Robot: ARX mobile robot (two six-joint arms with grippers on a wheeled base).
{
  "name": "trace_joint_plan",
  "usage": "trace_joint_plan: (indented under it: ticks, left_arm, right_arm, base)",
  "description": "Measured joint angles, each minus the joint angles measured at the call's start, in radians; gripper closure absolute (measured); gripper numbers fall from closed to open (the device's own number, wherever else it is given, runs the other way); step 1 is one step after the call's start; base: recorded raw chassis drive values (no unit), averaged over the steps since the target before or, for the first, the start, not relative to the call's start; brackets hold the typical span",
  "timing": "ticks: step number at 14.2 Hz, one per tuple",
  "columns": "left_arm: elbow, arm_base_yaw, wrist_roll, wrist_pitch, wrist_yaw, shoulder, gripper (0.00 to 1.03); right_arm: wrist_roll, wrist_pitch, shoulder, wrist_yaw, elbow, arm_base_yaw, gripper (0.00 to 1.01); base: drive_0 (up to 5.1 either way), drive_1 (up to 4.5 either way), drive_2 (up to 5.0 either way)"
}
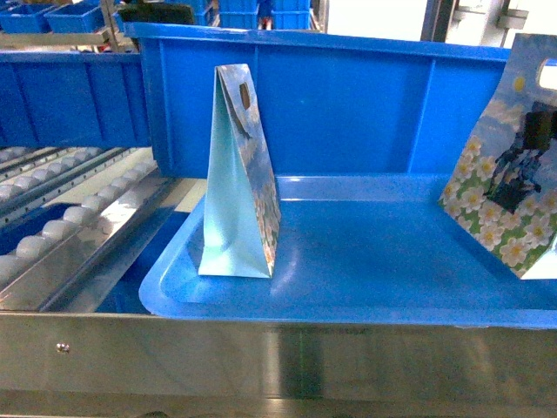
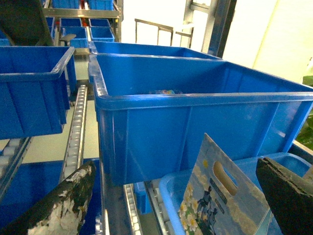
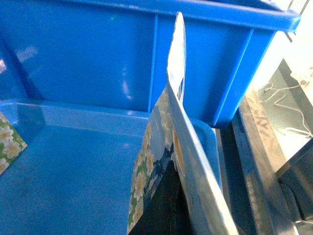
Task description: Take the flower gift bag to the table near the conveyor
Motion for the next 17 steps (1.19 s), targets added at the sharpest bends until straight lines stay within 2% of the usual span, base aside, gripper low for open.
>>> trace_joint_plan:
  ticks: [4,5,6,9,10,13,16,17]
  left_arm:
    - [0.0,0.0,0.0,0.0,0.0,0.0,0.05]
    - [0.0,0.0,0.0,0.0,0.0,0.0,0.05]
    - [0.0,0.0,0.0,0.0,0.0,0.0,0.05]
    - [0.0,0.0,0.0,0.0,0.0,0.0,0.05]
    - [0.0,0.0,0.0,0.0,0.0,0.0,0.05]
    - [0.0,0.0,0.0,0.0,0.0,0.0,0.05]
    - [0.0,-0.002,0.0,0.0,-0.004,0.0,0.05]
    - [0.0,-0.019,0.0,0.0,-0.026,0.002,0.05]
  right_arm:
    - [-0.001,-0.024,-0.176,0.003,-0.045,-0.013,0.99]
    - [-0.013,-0.121,-0.364,-0.038,-0.072,-0.068,0.99]
    - [-0.023,-0.225,-0.596,-0.107,-0.123,-0.179,0.99]
    - [-0.005,-0.34,-0.834,-0.206,-0.198,-0.328,0.99]
    - [-0.016,-0.383,-0.917,-0.214,-0.229,-0.385,0.99]
    - [-0.048,-0.406,-0.938,-0.227,-0.243,-0.406,0.99]
    - [-0.05,-0.405,-0.938,-0.229,-0.243,-0.406,0.99]
    - [-0.05,-0.405,-0.938,-0.229,-0.243,-0.406,0.99]
  base:
    - [0.0,0.0,0.0]
    - [0.0,0.0,0.0]
    - [0.0,0.0,0.0]
    - [0.0,0.0,0.0]
    - [0.0,0.0,0.0]
    - [0.0,0.0,0.0]
    - [0.0,0.0,0.0]
    - [0.0,0.0,0.0]
